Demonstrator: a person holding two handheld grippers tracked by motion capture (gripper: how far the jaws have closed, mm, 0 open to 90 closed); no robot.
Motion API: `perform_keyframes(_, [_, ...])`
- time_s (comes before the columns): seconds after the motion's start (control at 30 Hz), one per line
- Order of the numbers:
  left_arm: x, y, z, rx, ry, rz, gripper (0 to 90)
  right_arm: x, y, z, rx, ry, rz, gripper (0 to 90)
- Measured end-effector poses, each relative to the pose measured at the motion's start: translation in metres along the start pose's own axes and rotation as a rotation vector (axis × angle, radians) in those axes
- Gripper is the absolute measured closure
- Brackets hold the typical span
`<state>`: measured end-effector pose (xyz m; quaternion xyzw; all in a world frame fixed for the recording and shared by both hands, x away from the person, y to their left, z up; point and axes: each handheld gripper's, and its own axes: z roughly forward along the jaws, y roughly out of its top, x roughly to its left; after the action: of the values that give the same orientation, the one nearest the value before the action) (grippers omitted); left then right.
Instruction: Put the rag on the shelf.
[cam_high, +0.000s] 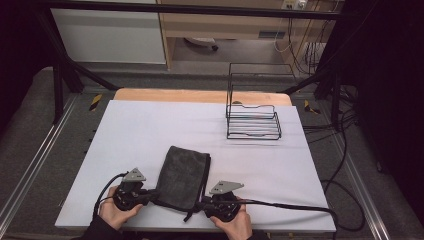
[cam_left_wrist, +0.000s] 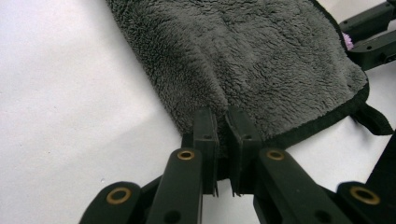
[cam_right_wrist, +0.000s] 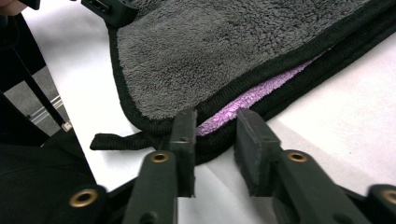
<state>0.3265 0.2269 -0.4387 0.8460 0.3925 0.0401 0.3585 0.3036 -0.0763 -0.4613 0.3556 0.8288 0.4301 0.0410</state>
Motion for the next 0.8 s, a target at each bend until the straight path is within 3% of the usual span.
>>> perform_keyframes(0.07, [0.0,0.0,0.0,-0.001,0.002,-0.003,83.6,0.0,-0.001,0.001,-0.003,0.013,0.011,81.1])
perform_keyframes(0.2, [-0.002,0.0,-0.001,-0.01,0.008,-0.008,84.3,-0.002,0.0,0.001,-0.001,0.027,0.024,84.8])
perform_keyframes(0.43, [-0.007,0.0,-0.002,-0.039,-0.026,-0.056,84.8,-0.013,0.01,-0.007,0.023,0.033,-0.013,85.6])
perform_keyframes(0.6, [-0.02,0.001,-0.003,-0.073,-0.039,-0.075,84.8,-0.026,0.016,-0.018,0.034,0.045,-0.035,85.5])
perform_keyframes(0.67, [-0.028,0.001,-0.001,-0.077,-0.019,-0.07,84.8,-0.032,0.018,-0.021,0.038,0.051,-0.035,85.3])
perform_keyframes(0.73, [-0.035,0.001,0.0,-0.065,0.029,-0.047,84.8,-0.036,0.018,-0.021,0.062,0.074,-0.021,84.9])
perform_keyframes(0.8, [-0.033,0.002,-0.001,-0.048,0.061,-0.038,84.8,-0.034,0.014,-0.018,0.064,0.086,-0.02,83.9])
